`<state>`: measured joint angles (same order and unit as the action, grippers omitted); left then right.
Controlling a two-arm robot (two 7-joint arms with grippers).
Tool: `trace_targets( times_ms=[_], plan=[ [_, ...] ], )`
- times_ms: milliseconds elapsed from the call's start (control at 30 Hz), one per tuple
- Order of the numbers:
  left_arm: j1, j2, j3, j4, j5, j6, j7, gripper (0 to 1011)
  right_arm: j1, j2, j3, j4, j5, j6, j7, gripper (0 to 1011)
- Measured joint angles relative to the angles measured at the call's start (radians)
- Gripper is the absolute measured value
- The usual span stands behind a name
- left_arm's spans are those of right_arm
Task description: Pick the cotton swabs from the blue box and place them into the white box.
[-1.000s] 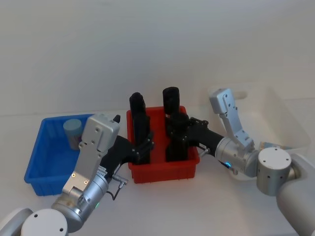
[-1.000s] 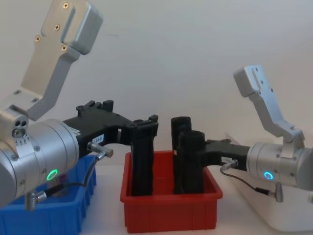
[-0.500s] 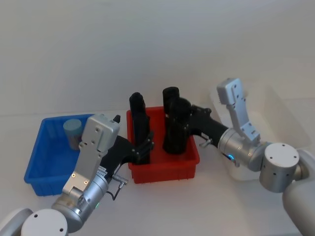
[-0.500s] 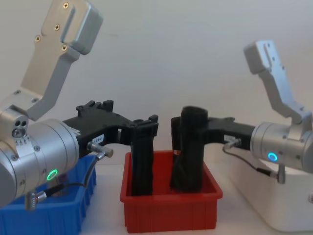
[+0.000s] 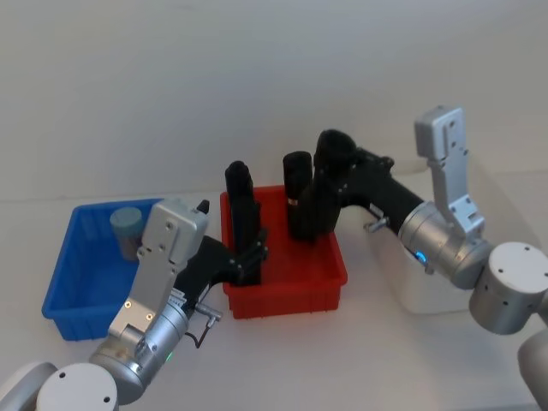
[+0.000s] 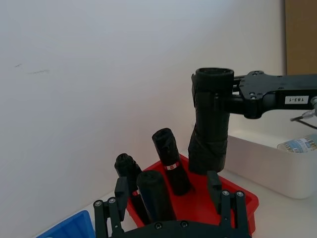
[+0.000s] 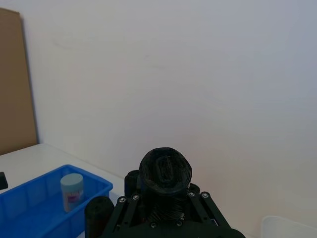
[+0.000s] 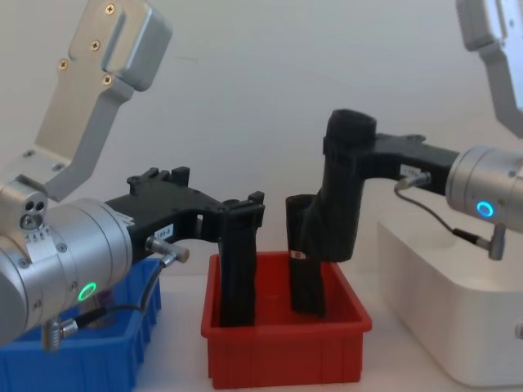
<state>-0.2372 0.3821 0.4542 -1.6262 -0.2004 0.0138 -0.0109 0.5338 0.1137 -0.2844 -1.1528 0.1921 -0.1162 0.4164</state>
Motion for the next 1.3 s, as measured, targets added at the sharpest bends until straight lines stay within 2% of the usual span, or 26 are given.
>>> trace_targets(
  times_ms=[200, 567, 867, 1300],
  plan=[
    [0.000, 0.000, 0.000, 0.000, 0.000, 0.000, 0.000, 1000, -0.050, 0.024, 0.011, -0.117, 0.004, 0.040, -0.078, 352],
    [0.000, 0.000, 0.000, 0.000, 0.000, 0.000, 0.000, 1000, -0.108, 0.062, 0.036, -0.245, 0.002, 0.101, -0.188, 352],
    [0.000, 0.000, 0.000, 0.000, 0.000, 0.000, 0.000, 1000, -0.142, 0.092, 0.060, -0.305, -0.004, 0.152, -0.253, 351],
    [0.000, 0.000, 0.000, 0.000, 0.000, 0.000, 0.000, 1000, -0.169, 0.117, 0.080, -0.323, -0.008, 0.200, -0.295, 351]
  ],
)
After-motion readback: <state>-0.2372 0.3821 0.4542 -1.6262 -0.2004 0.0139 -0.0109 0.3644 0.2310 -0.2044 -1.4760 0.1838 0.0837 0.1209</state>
